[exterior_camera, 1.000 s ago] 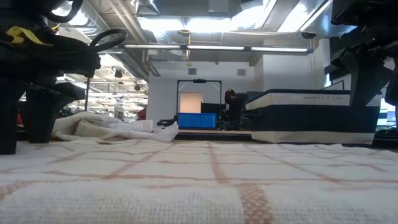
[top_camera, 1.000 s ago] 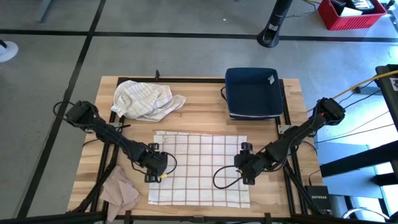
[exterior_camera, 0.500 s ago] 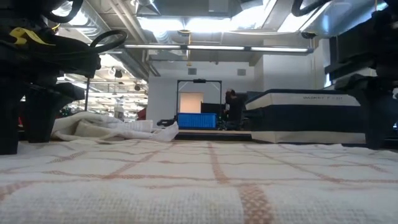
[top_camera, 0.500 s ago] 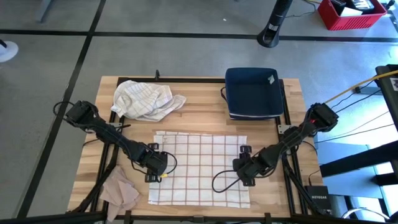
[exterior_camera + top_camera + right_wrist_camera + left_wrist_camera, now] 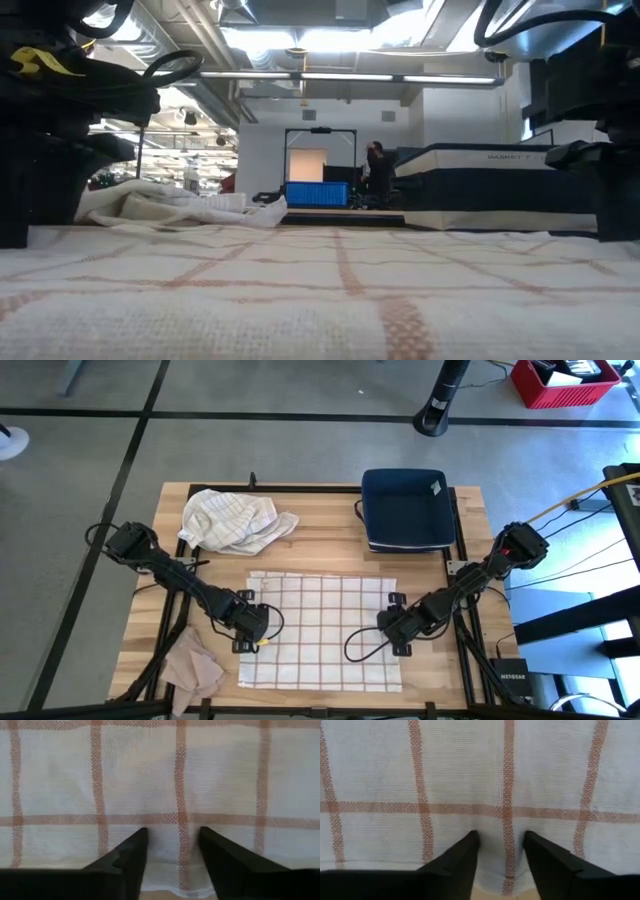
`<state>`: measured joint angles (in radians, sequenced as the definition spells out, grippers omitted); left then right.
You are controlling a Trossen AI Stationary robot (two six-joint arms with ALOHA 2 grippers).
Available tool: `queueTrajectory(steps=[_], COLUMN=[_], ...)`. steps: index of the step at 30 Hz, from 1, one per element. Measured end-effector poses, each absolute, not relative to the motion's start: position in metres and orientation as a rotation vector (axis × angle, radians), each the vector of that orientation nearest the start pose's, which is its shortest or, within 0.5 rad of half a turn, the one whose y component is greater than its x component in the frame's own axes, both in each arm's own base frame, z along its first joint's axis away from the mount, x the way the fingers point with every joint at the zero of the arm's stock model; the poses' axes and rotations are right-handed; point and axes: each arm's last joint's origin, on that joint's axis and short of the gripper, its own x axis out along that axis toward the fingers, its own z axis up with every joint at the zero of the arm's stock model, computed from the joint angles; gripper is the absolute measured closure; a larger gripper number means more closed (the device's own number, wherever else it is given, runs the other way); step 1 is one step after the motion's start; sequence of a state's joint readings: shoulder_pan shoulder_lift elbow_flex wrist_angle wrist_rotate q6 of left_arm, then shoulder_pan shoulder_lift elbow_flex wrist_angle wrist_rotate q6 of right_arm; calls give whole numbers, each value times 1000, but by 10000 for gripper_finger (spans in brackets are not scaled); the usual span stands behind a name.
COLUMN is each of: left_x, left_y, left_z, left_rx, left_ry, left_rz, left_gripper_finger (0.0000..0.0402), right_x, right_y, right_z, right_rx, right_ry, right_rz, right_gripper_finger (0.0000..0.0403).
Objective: Fold towel
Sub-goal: Fold the white patterned towel
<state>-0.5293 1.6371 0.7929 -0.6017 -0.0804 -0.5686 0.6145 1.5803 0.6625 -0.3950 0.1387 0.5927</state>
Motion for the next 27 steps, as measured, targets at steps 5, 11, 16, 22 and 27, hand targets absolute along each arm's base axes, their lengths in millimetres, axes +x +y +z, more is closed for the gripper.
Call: queueTrajectory(steps=[5,11,16,22,27], left_x=[222,222,223,224,223], left_y=[-128,-128,-128,-128,-131], left_z=[128,128,128,128,148], left_rx=[-35,-39,-38,-24,-22], left_ry=[1433,1435,1428,1398,1398], left_rz=[31,31,34,70,95], left_gripper_finger=[332,393,395,399,400], right_x=[201,201,201,202,204], right_y=[137,137,137,137,136], right_z=[116,116,116,116,139], right_rx=[21,22,2,-21,-65], right_ry=[1283,1282,1276,1252,1251], right_rz=[27,27,30,13,-29], right_gripper_finger=[318,390,365,393,397])
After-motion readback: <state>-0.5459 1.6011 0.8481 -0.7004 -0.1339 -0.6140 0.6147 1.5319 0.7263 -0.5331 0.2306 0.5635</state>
